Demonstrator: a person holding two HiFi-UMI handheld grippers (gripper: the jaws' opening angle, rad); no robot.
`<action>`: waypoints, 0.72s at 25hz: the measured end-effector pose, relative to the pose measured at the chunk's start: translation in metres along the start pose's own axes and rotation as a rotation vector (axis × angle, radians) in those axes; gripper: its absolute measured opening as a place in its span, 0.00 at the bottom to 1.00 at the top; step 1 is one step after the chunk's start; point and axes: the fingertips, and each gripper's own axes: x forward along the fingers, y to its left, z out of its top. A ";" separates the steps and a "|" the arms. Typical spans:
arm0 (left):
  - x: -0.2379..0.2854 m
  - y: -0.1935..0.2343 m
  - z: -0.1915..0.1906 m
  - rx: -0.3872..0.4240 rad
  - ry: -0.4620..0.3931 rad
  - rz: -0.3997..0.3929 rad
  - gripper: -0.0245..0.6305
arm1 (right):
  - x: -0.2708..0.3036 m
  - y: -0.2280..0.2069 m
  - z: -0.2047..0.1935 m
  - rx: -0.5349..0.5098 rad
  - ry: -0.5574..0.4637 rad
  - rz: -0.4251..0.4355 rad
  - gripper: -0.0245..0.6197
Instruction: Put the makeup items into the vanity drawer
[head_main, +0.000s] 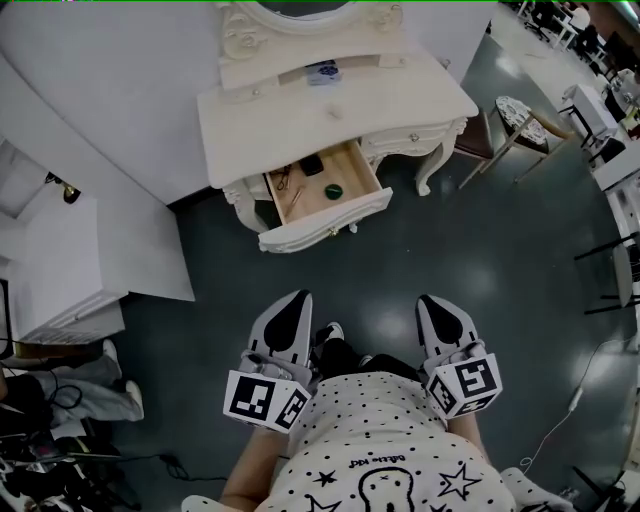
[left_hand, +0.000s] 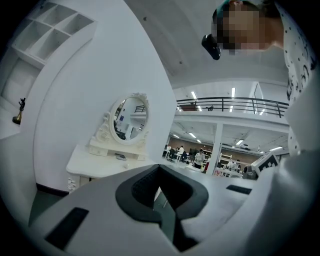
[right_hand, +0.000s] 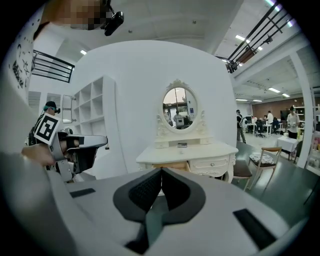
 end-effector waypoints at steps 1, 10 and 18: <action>0.003 0.005 -0.001 -0.009 0.007 0.000 0.03 | 0.003 -0.002 0.001 0.005 0.001 -0.011 0.05; 0.013 0.038 -0.004 -0.084 0.029 0.074 0.03 | 0.038 -0.006 -0.003 0.049 0.045 -0.007 0.05; 0.037 0.062 0.013 -0.067 -0.011 0.232 0.03 | 0.086 -0.034 0.012 0.031 0.068 0.101 0.05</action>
